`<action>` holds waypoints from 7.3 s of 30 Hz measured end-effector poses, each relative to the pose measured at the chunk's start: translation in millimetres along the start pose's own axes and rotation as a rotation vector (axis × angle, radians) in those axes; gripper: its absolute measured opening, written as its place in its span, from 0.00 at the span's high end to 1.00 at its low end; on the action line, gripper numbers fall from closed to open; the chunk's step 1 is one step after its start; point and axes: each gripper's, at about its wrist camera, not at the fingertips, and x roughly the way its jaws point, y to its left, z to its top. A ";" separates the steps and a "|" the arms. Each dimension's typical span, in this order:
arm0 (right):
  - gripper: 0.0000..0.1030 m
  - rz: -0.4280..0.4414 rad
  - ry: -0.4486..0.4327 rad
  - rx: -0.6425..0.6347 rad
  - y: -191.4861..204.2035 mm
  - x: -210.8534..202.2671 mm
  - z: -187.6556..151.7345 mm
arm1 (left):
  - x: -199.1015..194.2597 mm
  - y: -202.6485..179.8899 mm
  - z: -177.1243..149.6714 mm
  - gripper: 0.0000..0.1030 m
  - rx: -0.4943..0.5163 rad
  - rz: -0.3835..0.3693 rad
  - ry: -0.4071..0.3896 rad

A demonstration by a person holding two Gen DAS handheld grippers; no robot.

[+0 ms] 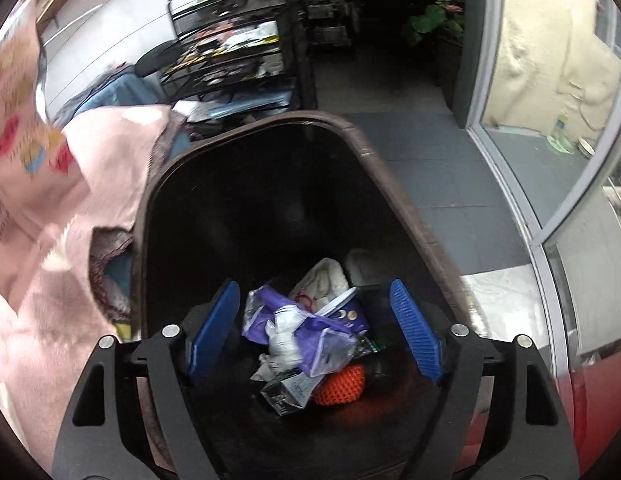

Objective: Collect trash

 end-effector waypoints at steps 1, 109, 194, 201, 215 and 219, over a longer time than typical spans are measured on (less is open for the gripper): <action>0.21 -0.010 -0.006 0.011 -3.4 -1.1 1.0 | 2.0 -0.7 -0.6 0.95 0.000 -0.003 0.006; 0.05 0.284 -0.610 -0.202 129.5 -198.3 -95.3 | -199.2 28.5 -99.6 0.05 -0.029 0.659 -0.472; 0.05 0.305 -0.616 -0.191 126.1 -206.4 -94.6 | -204.4 16.3 -102.8 0.05 -0.018 0.680 -0.480; 0.05 0.300 -0.614 -0.187 128.4 -204.4 -96.9 | -204.4 14.8 -102.8 0.05 -0.018 0.678 -0.479; 0.05 0.296 -0.608 -0.181 131.1 -204.0 -99.3 | -203.6 14.2 -102.1 0.05 -0.020 0.683 -0.481; 0.05 0.295 -0.608 -0.179 131.6 -204.2 -97.6 | -203.1 15.3 -100.9 0.05 -0.022 0.683 -0.477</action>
